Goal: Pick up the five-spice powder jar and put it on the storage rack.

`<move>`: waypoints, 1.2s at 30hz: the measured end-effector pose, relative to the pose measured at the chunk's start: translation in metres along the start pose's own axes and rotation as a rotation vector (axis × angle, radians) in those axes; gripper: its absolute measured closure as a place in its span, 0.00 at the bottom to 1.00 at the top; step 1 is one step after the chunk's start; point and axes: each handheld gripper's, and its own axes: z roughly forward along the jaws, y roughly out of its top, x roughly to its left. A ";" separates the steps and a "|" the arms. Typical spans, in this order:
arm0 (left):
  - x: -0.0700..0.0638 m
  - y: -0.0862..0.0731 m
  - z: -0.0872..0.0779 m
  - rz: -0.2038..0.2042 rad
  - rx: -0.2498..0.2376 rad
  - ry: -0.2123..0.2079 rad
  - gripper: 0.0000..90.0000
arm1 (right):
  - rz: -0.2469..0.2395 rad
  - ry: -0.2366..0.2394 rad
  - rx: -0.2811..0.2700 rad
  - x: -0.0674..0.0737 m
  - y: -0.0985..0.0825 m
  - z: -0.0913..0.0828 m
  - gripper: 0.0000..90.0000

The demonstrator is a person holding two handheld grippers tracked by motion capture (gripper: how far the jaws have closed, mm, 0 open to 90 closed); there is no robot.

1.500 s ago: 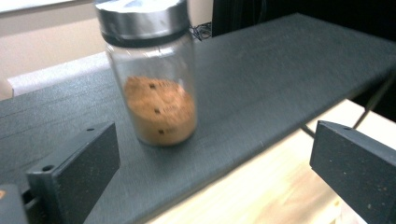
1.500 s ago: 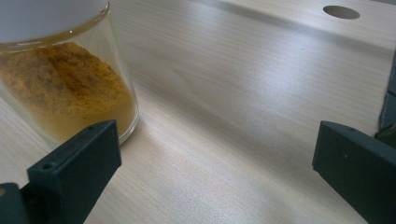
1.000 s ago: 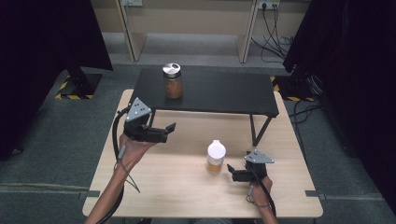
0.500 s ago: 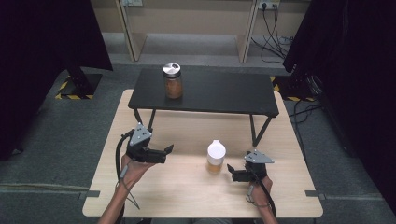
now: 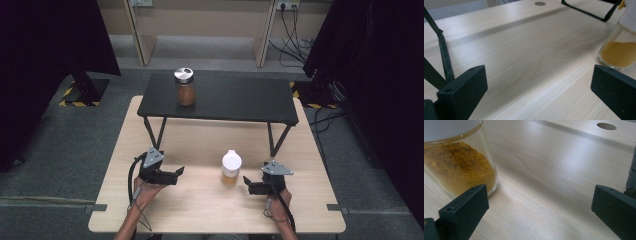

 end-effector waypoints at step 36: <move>-0.005 -0.030 0.020 0.013 0.015 -0.003 0.00 | -0.016 -0.002 0.005 0.002 0.001 0.001 0.01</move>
